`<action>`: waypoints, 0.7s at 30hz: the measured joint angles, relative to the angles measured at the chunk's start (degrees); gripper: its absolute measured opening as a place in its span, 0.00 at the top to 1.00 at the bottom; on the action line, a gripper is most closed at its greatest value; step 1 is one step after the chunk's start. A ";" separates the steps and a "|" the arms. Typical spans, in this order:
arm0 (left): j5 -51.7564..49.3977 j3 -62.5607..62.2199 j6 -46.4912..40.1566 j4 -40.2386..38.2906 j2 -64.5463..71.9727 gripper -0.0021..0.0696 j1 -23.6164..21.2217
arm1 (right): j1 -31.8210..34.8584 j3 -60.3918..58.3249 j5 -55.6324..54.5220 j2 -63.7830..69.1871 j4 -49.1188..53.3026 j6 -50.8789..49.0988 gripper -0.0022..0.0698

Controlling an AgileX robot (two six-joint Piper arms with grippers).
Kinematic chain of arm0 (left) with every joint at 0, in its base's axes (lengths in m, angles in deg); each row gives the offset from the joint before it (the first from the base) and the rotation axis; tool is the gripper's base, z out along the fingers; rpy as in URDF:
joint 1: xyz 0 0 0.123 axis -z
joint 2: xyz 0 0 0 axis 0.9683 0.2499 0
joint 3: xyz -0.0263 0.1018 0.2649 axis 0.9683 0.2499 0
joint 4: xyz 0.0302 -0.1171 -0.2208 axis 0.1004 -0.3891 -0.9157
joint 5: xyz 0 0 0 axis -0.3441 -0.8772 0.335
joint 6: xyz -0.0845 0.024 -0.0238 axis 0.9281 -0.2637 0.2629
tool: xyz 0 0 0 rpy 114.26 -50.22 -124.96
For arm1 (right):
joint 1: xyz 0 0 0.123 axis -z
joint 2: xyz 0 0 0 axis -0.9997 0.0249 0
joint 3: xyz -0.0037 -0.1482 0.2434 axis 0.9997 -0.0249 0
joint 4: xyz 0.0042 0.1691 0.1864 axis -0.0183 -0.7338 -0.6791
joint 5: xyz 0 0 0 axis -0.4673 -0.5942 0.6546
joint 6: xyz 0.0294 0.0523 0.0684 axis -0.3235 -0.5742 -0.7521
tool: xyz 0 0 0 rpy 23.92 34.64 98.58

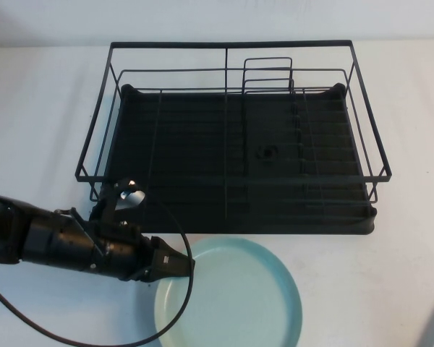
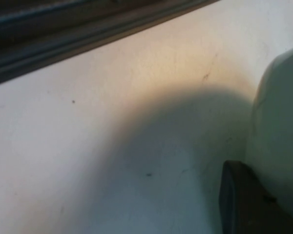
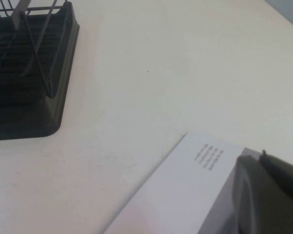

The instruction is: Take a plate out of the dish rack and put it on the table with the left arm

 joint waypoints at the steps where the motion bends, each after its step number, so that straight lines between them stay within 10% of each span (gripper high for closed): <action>1: -0.12 0.00 0.00 0.00 0.00 0.84 0.00 | 0.00 0.00 0.00 0.00 0.00 0.00 1.00; 11: -5.24 -1.21 0.36 0.65 0.00 0.47 0.00 | 0.00 0.00 0.00 0.00 0.00 0.00 1.00; 21: -9.02 -3.57 6.42 8.39 -5.34 0.49 -4.38 | 0.00 0.00 0.00 0.00 0.00 0.00 1.00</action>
